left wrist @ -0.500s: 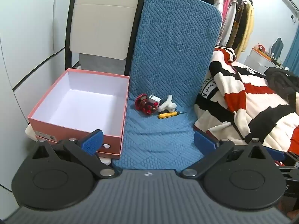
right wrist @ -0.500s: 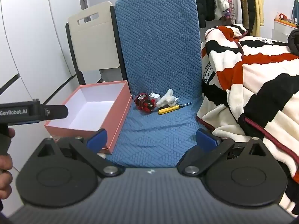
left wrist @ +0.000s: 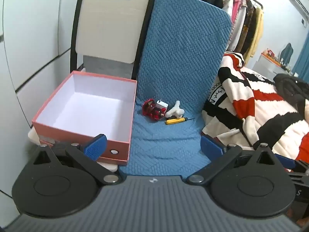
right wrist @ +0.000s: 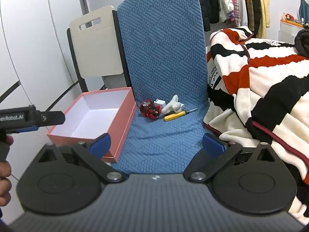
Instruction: Organize rigid objects
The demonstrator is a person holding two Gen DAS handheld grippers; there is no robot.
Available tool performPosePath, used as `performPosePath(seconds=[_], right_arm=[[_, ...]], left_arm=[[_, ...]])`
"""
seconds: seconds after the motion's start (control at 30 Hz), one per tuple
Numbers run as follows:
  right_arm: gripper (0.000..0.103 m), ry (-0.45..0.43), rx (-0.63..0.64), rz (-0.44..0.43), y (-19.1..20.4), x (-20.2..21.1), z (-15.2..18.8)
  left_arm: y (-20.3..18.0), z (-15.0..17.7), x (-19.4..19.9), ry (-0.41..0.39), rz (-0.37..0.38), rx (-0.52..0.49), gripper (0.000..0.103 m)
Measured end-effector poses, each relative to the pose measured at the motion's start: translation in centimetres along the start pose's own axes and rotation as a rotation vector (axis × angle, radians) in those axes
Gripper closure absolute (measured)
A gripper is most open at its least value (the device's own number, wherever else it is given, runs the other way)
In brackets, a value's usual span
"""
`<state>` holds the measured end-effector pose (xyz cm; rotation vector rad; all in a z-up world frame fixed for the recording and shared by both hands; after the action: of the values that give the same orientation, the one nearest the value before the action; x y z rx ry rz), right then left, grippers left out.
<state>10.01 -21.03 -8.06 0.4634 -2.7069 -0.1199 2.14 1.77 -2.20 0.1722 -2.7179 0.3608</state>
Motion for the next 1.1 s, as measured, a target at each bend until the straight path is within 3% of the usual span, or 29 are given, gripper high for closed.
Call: performPosePath(seconds=[0.97, 1.1], right_arm=[[0.000, -0.011, 0.049, -0.003, 0.8, 0.5, 0.4], [0.000, -0.013, 0.052, 0.004, 0.6, 0.1, 0.3]], left_arm=[[-1.1, 1.0, -0.6, 0.020, -0.001, -0.053, 0.000], [-1.2, 0.9, -0.4, -0.006, -0.003, -0.050, 0.000]])
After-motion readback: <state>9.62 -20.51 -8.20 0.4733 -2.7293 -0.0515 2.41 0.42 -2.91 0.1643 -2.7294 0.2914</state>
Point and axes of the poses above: each gripper's, at about its wrist camera, not at the fingertips, and x roughly against the way its jaws point, y to its left, z to its underside, the point moved 4 cm from there along -x, roughly the way its jaws point, and after that the axes turned 14 degrees about -y, right-handed, at the moved point
